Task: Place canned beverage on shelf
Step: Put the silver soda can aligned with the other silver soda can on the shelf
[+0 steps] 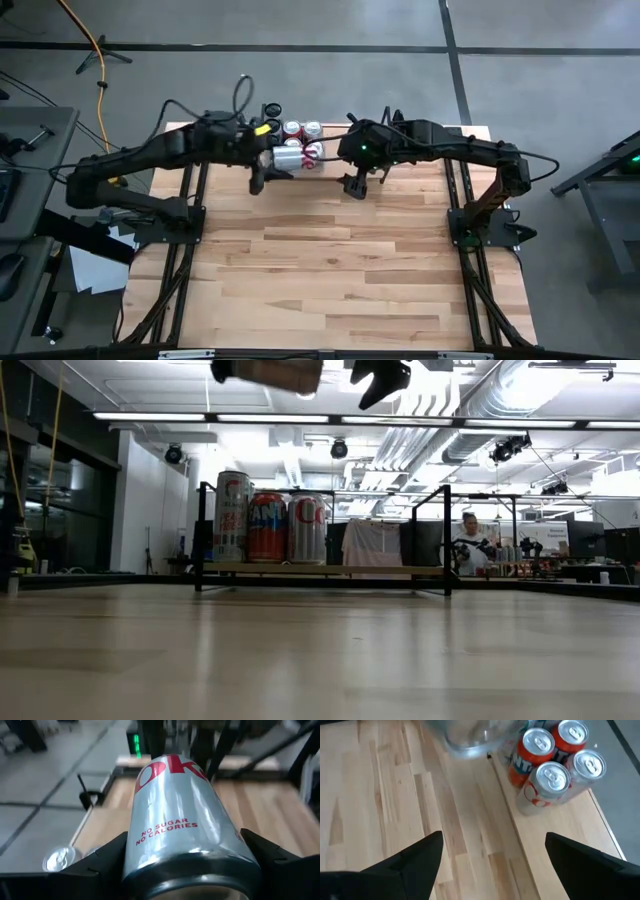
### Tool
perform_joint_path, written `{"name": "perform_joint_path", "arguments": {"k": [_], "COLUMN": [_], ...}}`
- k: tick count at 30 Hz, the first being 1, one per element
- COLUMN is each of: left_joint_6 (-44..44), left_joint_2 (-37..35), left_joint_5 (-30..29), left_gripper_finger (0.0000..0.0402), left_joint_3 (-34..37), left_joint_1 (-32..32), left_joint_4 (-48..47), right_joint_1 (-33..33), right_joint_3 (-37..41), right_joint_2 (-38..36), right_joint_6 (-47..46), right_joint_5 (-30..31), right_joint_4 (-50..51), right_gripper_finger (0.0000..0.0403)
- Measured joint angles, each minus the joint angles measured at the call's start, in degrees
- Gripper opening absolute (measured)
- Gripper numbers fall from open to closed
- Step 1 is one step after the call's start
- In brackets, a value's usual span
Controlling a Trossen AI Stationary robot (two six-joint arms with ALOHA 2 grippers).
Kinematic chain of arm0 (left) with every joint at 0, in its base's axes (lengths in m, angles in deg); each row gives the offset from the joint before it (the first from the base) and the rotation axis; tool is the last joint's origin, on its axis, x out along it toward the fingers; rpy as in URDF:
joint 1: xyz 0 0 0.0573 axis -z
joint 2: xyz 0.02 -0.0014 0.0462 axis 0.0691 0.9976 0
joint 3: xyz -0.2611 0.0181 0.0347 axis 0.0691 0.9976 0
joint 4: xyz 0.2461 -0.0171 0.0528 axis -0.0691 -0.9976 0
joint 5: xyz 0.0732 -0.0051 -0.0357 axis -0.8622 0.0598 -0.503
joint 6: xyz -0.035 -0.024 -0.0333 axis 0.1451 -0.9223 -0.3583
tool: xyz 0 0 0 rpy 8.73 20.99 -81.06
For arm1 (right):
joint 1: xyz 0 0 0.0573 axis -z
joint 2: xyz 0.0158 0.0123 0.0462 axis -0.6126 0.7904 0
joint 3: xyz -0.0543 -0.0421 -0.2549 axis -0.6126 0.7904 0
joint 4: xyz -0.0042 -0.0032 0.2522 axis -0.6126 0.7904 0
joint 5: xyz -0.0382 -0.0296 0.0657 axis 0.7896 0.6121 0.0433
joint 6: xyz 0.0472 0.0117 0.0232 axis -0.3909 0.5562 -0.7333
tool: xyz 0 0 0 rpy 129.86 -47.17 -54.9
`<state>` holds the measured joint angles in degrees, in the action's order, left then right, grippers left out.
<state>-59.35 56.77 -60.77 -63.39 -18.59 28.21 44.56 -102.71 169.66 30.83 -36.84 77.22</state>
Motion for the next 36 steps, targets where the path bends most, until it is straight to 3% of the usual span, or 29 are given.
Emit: {"name": "perform_joint_path", "arguments": {"k": [5, 14, 21, 30, 36], "left_joint_6": [-5.5, -16.7, -17.2, -17.2, -18.3], "left_joint_2": [-6.8, -14.4, -14.1, -13.1, -11.1], "left_joint_5": [0.9, 0.7, 0.7, 0.1, -0.2], "left_gripper_finger": [0.0254, 0.0254, 0.0254, 0.0254, 0.0254], "left_joint_3": [6.7, 17.5, 18.0, 18.0, 18.0], "left_joint_1": [0.1, 0.5, 0.5, 0.5, 0.5], "left_joint_4": [9.9, 28.1, 37.4, 48.4, 53.5], "right_joint_1": [-0.4, -0.9, -0.9, -0.4, -0.4], "right_joint_3": [4.0, 14.0, 14.2, 14.2, 14.2], "right_joint_2": [-0.7, -3.3, -3.5, -2.9, -2.2], "right_joint_6": [0.0, -3.9, -5.4, -10.0, -11.5], "right_joint_5": [-0.2, -4.5, -7.7, -5.5, -5.3], "right_joint_4": [-2.1, -17.1, -36.5, -68.6, -79.1], "right_gripper_finger": [0.0339, 0.0339, 0.0339, 0.0339, 0.0339]}}
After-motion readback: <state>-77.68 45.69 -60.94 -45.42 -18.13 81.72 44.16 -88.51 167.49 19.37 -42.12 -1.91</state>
